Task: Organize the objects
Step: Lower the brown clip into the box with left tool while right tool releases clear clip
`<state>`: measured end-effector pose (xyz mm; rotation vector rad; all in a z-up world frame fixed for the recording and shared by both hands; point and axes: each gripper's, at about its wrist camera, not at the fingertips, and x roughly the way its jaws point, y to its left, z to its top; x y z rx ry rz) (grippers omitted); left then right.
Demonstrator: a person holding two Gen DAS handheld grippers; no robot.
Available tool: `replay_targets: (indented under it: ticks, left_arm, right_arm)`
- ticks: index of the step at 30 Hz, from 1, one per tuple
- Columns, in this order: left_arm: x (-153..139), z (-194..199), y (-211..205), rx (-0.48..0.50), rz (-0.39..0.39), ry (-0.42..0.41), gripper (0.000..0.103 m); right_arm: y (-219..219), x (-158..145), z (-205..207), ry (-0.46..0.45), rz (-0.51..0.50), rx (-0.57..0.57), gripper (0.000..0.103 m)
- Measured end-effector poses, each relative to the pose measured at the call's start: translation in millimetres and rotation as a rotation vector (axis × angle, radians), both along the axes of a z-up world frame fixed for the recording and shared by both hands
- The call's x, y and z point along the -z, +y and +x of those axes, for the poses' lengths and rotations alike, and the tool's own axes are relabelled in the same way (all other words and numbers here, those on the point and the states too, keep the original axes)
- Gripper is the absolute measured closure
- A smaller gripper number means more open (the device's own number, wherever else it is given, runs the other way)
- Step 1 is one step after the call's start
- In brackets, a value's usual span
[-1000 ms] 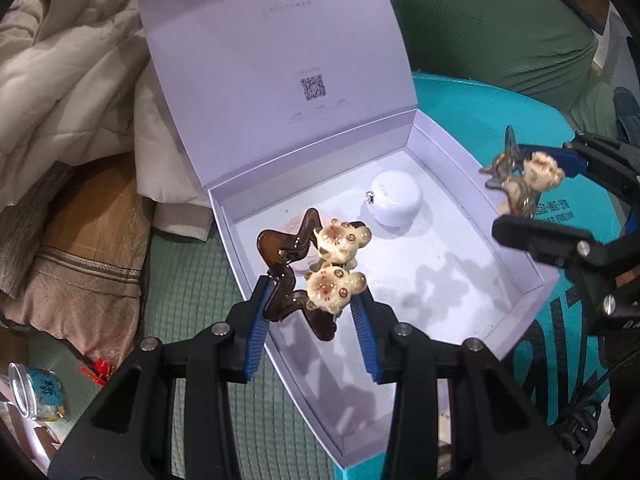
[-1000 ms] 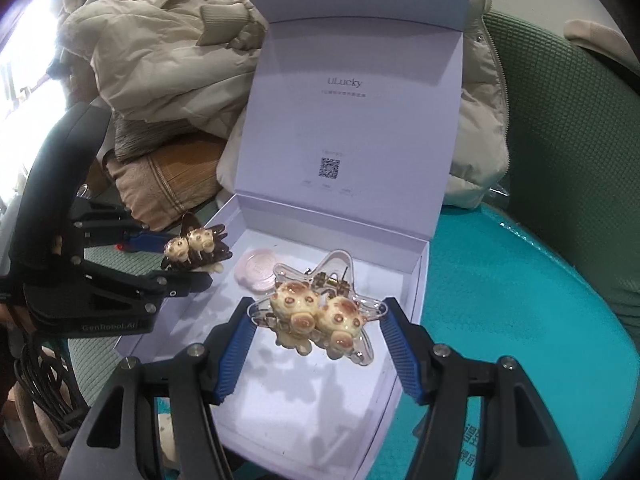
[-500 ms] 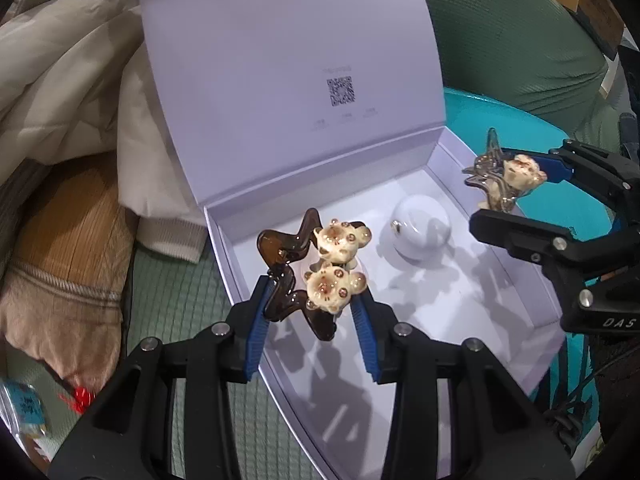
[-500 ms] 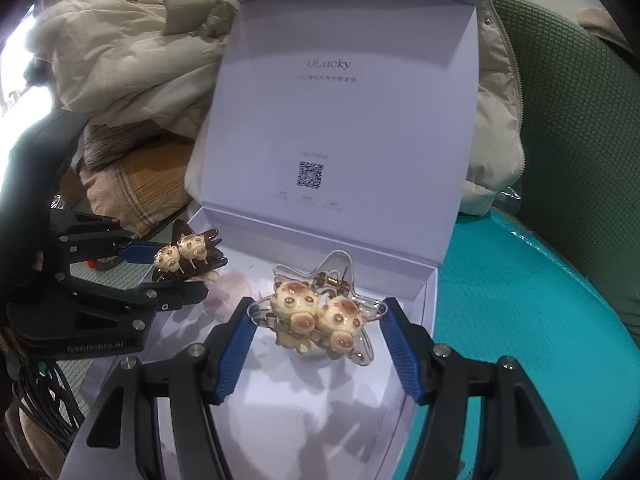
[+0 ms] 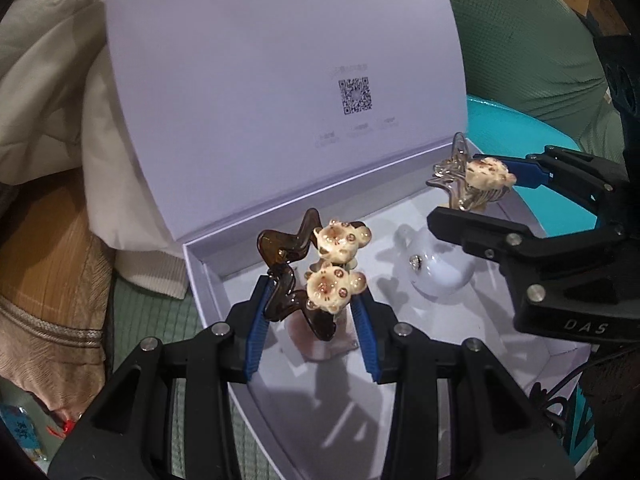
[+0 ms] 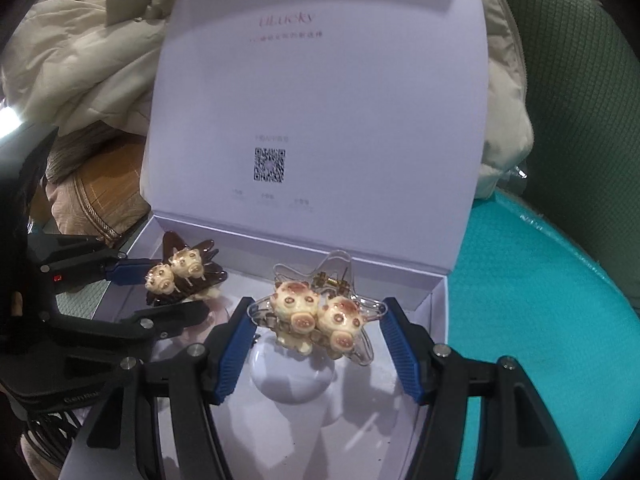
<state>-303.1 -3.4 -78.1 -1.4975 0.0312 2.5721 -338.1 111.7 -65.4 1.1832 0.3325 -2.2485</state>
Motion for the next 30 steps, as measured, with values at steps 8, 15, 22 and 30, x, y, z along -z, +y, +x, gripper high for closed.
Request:
replay_targets:
  ticks: [8,15,22,30]
  left_arm:
    - [8,-7,5,0.003,0.011,-0.025,0.066]
    - [14,-14,19,0.023,-0.053,-0.054,0.065]
    - [13,-11,21,0.046,-0.044,-0.086,0.065]
    - [11,4,26,0.072,-0.037,-0.101,0.065]
  right_arm:
    - [-6,8,-8,-0.041,0.038,0.006,0.039]
    - [-8,23,-19,-0.136,0.035,0.01,0.045]
    - [-9,26,-13,-0.123,0.054,-0.012,0.045]
    - [-2,23,1,-0.089,0.07,-0.016,0.045]
